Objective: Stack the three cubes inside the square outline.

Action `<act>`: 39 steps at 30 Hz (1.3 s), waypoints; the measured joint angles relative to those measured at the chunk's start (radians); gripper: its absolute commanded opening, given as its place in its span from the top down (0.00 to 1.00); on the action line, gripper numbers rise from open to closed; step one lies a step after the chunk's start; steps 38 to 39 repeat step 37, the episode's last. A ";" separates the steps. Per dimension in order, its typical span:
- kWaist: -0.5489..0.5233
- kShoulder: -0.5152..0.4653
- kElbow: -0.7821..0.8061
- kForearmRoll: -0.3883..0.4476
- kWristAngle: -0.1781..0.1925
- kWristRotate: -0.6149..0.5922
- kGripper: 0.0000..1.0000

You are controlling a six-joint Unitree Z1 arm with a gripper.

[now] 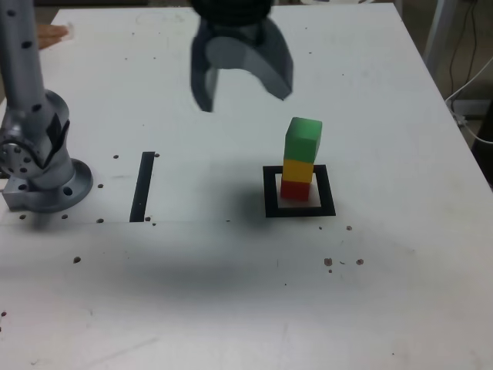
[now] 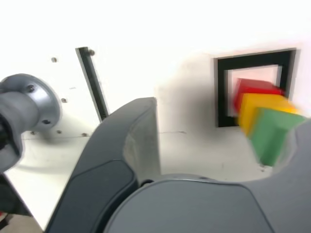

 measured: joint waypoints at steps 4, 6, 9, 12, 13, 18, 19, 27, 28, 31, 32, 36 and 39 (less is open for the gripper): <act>0.003 -0.088 0.133 -0.105 -0.030 -0.008 0.01; 0.009 -0.097 0.198 -0.165 -0.051 -0.011 0.01; 0.018 -0.105 0.299 -0.258 -0.076 -0.013 0.01; 0.022 -0.114 0.400 -0.352 -0.088 -0.015 0.01; 0.024 -0.115 0.430 -0.376 -0.089 -0.015 0.01; 0.038 -0.135 0.597 -0.416 -0.091 -0.016 0.01; 0.040 -0.140 0.628 -0.418 -0.091 -0.016 0.01; 0.043 -0.167 0.642 -0.422 -0.091 -0.016 0.01; 0.043 -0.167 0.642 -0.424 -0.091 -0.016 0.01; 0.043 -0.167 0.647 -0.431 -0.091 -0.016 0.01; 0.043 -0.167 0.648 -0.433 -0.091 -0.016 0.01; 0.043 -0.167 0.652 -0.437 -0.091 -0.016 0.01; 0.043 -0.167 0.653 -0.439 -0.091 -0.016 0.01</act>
